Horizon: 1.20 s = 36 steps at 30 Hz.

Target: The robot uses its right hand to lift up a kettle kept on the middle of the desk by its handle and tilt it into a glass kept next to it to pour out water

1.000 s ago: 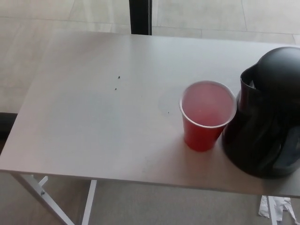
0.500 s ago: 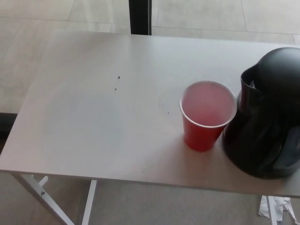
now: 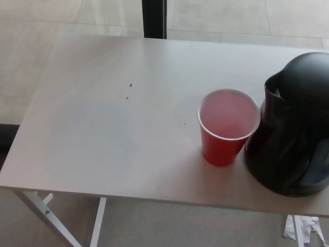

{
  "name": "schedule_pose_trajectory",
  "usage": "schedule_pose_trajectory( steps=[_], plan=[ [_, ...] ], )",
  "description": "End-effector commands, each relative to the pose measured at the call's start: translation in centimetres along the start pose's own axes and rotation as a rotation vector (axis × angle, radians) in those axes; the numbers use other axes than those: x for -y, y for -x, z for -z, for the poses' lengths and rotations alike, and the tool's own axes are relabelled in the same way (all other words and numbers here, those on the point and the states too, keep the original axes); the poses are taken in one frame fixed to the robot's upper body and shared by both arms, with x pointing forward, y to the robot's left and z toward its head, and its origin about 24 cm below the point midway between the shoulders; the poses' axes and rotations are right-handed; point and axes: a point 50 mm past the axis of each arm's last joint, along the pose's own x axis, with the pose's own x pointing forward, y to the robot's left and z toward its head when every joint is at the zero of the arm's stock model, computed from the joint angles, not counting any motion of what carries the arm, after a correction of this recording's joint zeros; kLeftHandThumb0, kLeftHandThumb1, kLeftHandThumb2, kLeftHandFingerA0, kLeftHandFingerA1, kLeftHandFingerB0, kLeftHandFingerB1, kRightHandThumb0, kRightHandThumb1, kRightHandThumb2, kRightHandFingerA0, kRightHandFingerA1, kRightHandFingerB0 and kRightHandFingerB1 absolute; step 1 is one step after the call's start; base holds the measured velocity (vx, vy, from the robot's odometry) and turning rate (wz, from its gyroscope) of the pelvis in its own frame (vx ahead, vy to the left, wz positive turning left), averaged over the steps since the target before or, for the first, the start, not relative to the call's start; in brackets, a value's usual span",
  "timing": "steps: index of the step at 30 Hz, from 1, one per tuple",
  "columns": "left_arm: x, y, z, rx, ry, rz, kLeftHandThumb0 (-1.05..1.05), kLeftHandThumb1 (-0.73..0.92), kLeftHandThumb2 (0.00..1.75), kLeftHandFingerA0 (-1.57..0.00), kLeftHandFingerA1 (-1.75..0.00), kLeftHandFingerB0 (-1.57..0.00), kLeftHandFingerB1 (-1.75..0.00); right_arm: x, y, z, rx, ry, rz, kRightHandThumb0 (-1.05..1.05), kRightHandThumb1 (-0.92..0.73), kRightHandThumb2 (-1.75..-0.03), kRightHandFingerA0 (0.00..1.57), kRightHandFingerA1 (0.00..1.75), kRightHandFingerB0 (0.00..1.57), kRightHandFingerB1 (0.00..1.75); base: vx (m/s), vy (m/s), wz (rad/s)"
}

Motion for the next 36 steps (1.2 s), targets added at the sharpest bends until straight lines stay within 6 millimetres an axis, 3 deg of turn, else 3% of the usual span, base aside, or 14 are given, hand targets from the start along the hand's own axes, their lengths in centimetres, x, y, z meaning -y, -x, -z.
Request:
schedule_pose_trajectory(
  steps=[1,3,5,6,8,9,10,12,15,16,18,24,28,36],
  plan=[
    [-1.7,1.1,0.6,-0.006,0.021,-0.051,-1.05,0.46,1.16,-1.15,-0.94,-0.69,-1.43,10.3,8.6,11.1,-0.168,-0.747,0.539,-0.80,-0.54,-0.57,0.85,0.56,0.37,0.47,0.00,0.000,0.00],
    [-1.8,1.1,0.6,-0.008,0.024,-0.062,-1.05,0.62,0.91,-1.10,-0.98,-0.74,-1.35,11.0,10.1,12.8,-0.138,-0.930,0.650,-0.96,-0.50,-0.86,0.46,0.72,0.05,0.41,0.00,0.000,0.00],
    [-1.9,1.1,0.7,-0.003,0.034,-0.070,-1.05,0.63,0.91,-1.10,-0.99,-0.73,-1.36,11.0,11.1,14.7,-0.166,-0.978,0.782,-0.94,-0.67,-0.60,0.10,0.81,0.00,0.18,0.00,0.000,0.00],
    [-2.0,1.1,0.7,0.000,0.049,-0.075,-1.05,0.47,1.17,-1.14,-0.96,-0.68,-1.43,10.7,11.2,15.4,-0.145,-1.005,0.823,-1.05,-0.63,-0.99,0.00,0.31,0.00,0.16,0.00,0.000,0.00],
    [-2.1,1.2,0.9,-0.003,0.060,-0.084,-1.05,0.45,1.19,-1.14,-0.96,-0.67,-1.47,10.0,11.6,16.6,-0.171,-1.065,0.946,-0.93,-0.56,-0.78,0.00,0.43,0.00,0.05,0.00,0.000,0.00],
    [-2.2,1.2,0.9,-0.003,0.050,-0.092,-1.05,0.46,1.18,-1.14,-0.98,-0.67,-1.45,9.5,11.7,17.1,-0.198,-1.047,0.973,-0.96,-0.63,-0.98,0.32,0.93,0.00,0.19,0.00,0.000,0.00],
    [-2.3,1.2,0.9,-0.004,0.042,-0.099,-1.05,0.46,1.18,-1.13,-0.99,-0.66,-1.46,8.7,11.7,18.1,-0.240,-1.021,1.015,-1.02,-0.66,-1.00,0.02,0.55,0.00,0.11,0.00,0.000,0.00],
    [-2.3,1.2,0.9,-0.004,0.032,-0.101,-1.05,0.47,1.18,-1.13,-1.00,-0.66,-1.47,8.0,11.7,19.1,-0.281,-1.017,1.020,-0.89,-0.58,-0.84,0.05,0.52,0.00,0.00,0.00,0.000,0.00],
    [-2.5,1.3,1.1,-0.008,0.019,-0.136,-1.05,0.48,1.22,-1.04,-1.14,-0.65,-1.53,5.2,11.9,21.0,-0.361,-1.083,1.096,-0.82,-0.64,-0.60,0.30,1.30,0.00,0.33,0.00,0.000,0.00],
    [-2.7,1.4,1.2,-0.007,0.023,-0.139,-1.05,0.47,1.22,-1.08,-1.12,-0.62,-1.59,4.5,11.8,21.7,-0.391,-1.126,1.090,-0.74,-0.68,-0.59,0.29,1.47,0.05,0.04,0.00,0.000,0.00],
    [-2.8,1.5,1.3,-0.009,0.030,-0.147,-1.05,0.48,1.22,-1.09,-1.12,-0.59,-1.61,3.9,11.7,22.2,-0.413,-1.155,1.085,-0.88,-0.54,-0.92,0.42,1.08,0.00,0.34,0.00,0.000,0.00],
    [-3.1,1.6,1.2,-0.018,0.011,-0.170,-1.05,0.50,1.23,-1.05,-1.19,-0.63,-1.58,1.2,11.2,23.0,-0.397,-1.202,0.950,-0.99,-0.55,-0.87,0.00,0.32,0.00,0.20,0.00,0.000,0.00],
    [-3.2,1.6,1.2,-0.036,-0.044,-0.177,-1.05,0.62,1.16,-1.01,-1.26,-0.60,-1.58,0.2,10.9,22.8,-0.408,-1.072,0.833,-0.82,-0.50,-0.92,0.01,0.58,0.00,0.37,0.00,0.000,0.00],
    [-3.6,1.9,1.2,-0.036,-0.072,-0.204,-1.05,0.67,1.04,-1.01,-1.27,-0.59,-1.62,-0.8,9.3,21.6,-0.441,-0.770,0.696,-0.72,-0.56,-0.57,0.80,0.82,0.20,0.52,0.00,0.000,0.00]
  ],
)
